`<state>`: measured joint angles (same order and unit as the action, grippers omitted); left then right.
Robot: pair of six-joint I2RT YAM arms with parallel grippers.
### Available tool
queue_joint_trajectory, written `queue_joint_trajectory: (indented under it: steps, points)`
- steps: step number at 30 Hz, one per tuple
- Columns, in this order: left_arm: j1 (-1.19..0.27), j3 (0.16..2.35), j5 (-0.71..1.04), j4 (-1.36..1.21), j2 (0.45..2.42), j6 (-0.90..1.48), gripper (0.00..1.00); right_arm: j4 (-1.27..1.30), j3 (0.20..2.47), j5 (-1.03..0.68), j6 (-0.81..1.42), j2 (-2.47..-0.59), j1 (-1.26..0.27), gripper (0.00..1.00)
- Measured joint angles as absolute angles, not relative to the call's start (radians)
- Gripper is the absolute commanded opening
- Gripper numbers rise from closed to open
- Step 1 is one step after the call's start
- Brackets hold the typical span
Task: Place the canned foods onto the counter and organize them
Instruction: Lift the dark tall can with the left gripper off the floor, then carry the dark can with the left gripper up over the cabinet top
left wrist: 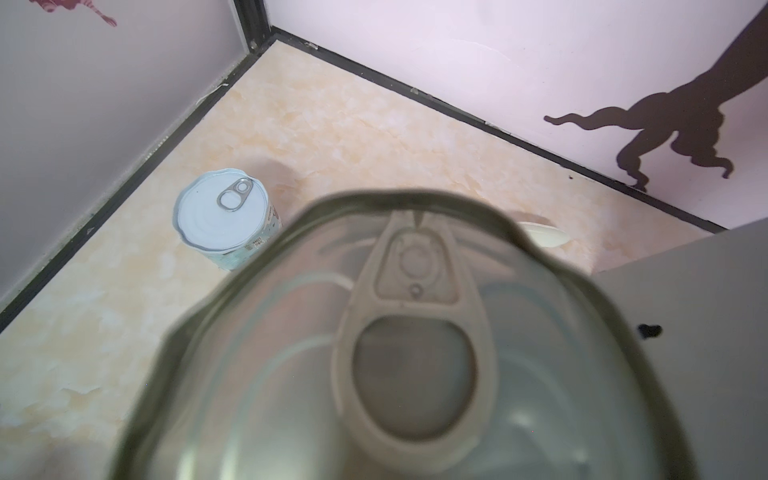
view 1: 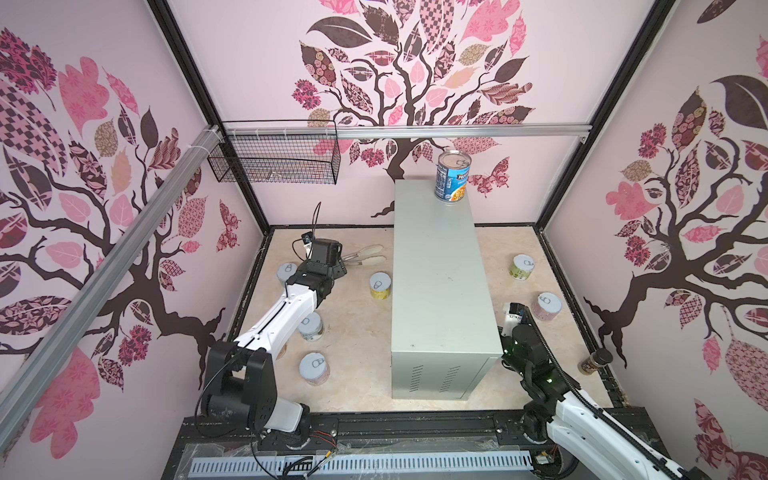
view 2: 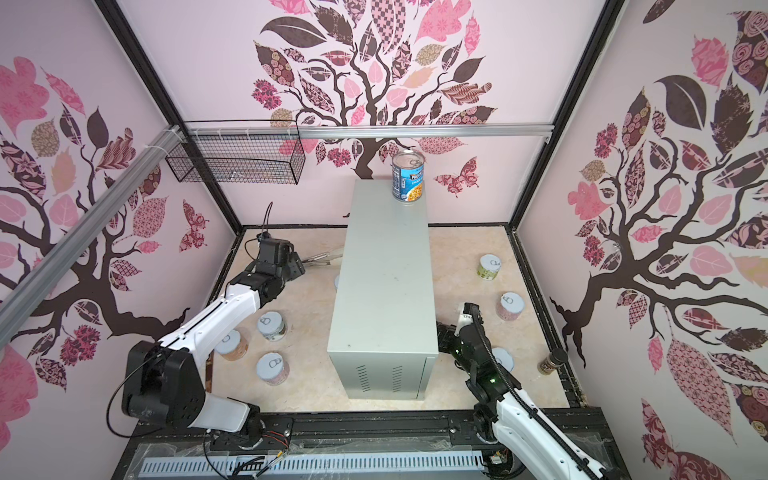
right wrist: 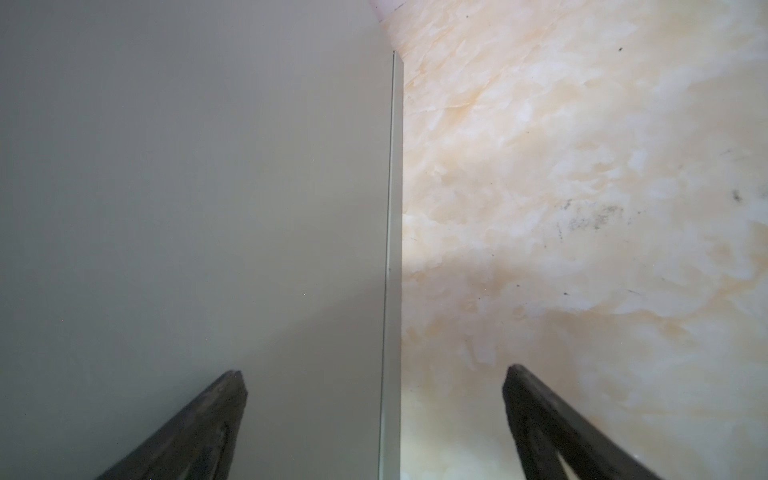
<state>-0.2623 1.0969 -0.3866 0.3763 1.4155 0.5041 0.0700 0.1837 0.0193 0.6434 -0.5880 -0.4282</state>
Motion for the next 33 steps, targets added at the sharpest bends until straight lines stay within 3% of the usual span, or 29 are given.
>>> queue_joint_trajectory:
  steps: [9, 19, 26, 33]
  points:
    - [-0.28, 1.128, -0.292, 0.574, 1.224, 0.449, 0.63, -0.052, 0.292, 0.005, 0.659, -0.485, -0.427, 1.0]
    - [-0.291, 1.332, -0.17, 0.835, 1.141, 0.363, 0.62, -0.168, 0.47, 0.003, 0.646, -0.439, -0.431, 1.0]
    - [-0.306, 1.565, -0.1, 1.01, 1.16, 0.297, 0.62, -0.223, 0.577, -0.012, 0.612, -0.456, -0.431, 1.0]
    - [-0.437, 1.825, -0.12, 1.162, 1.259, 0.234, 0.61, -0.282, 0.684, -0.015, 0.551, -0.509, -0.43, 1.0]
